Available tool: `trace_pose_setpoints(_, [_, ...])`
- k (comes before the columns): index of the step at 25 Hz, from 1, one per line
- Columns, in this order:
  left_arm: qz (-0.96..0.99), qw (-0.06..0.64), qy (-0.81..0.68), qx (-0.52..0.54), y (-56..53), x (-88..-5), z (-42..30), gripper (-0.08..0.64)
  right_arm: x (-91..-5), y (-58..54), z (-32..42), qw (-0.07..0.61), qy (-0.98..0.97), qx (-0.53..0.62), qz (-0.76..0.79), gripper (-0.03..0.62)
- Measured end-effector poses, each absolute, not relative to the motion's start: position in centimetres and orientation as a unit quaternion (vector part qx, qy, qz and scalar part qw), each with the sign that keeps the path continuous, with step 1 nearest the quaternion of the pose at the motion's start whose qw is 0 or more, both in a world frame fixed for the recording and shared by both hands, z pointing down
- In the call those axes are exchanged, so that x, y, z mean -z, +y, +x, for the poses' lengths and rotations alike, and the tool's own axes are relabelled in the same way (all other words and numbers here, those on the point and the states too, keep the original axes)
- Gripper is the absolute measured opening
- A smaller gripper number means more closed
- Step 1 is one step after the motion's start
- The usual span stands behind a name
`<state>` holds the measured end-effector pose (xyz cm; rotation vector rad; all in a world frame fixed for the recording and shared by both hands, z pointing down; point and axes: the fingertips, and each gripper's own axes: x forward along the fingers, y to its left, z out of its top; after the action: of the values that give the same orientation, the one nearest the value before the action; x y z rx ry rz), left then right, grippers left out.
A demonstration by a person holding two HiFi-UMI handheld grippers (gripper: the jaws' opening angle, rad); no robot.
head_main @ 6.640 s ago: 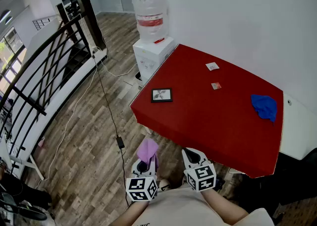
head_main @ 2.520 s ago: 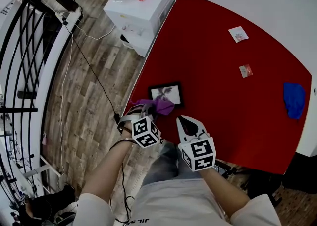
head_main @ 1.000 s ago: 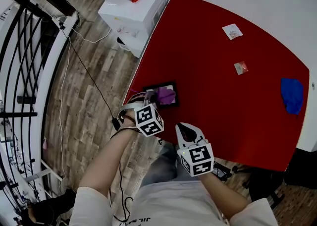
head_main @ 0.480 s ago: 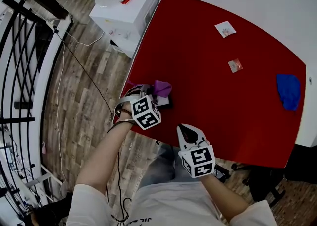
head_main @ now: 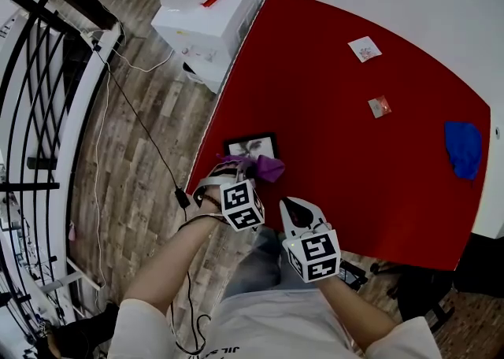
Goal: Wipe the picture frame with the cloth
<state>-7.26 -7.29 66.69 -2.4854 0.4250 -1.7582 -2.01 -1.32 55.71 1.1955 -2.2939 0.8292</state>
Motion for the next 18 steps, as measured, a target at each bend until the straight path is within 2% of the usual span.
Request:
trace_pose_setpoints(12, [-0.804,0.024,0.184,0.565,-16.4,-66.0,-7.3,0.057,-56.2,-1.2,-0.3,0.213,-0.811,-0.307,0.449,0.003])
trace_pose_setpoints(18, [-0.808,0.019,0.171,0.564,-16.5,-65.9,-6.2,0.057,-56.3,-1.2,0.2,0.212,-0.806,-0.313,0.456,0.003])
